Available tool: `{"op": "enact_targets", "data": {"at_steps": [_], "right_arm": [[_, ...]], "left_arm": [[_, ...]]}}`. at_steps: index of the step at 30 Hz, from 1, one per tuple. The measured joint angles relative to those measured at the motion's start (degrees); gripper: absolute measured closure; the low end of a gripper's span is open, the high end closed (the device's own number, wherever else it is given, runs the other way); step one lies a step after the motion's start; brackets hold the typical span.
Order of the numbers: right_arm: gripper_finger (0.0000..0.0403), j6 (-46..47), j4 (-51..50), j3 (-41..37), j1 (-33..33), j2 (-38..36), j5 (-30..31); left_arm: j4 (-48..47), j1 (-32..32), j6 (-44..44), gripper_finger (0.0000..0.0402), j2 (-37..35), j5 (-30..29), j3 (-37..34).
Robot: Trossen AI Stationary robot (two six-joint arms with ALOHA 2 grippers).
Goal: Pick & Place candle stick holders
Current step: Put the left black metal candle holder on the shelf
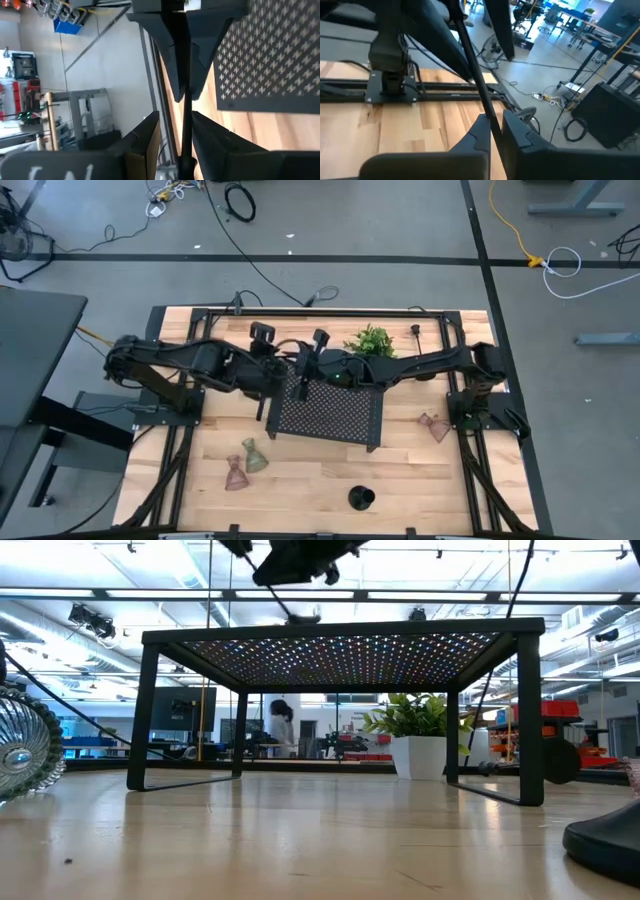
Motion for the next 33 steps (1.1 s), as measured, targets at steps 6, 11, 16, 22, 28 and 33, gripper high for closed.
{"op": "enact_targets", "data": {"at_steps": [6,11,16,22,28,33], "right_arm": [[0.0393,1.86,-1.72,-0.27,-2.41,-3.52,-6.25],[0.0393,3.43,-2.93,-0.08,-1.97,-3.77,-5.92],[0.0393,4.83,-7.53,0.05,-1.87,-3.78,-2.51],[0.0402,6.37,-12.61,-1.12,-3.09,-4.43,5.45],[0.0401,8.63,-19.12,-0.45,-3.34,-6.64,6.45],[0.0401,9.67,-18.29,-0.65,-1.99,-6.62,2.62]], "left_arm": [[2.01,-1.12,-0.79,0.0290,-0.27,1.52,2.85],[4.43,-1.25,3.22,0.0284,-0.29,0.14,5.15],[1.12,-0.91,1.05,0.0250,-0.63,-2.45,6.39],[-7.09,-0.85,-5.97,0.0215,-4.42,-4.37,7.17],[-8.50,-1.76,-11.02,0.0210,-6.26,-3.71,6.89],[-8.30,-2.12,-14.02,0.0209,-9.25,-3.33,6.78]]}}
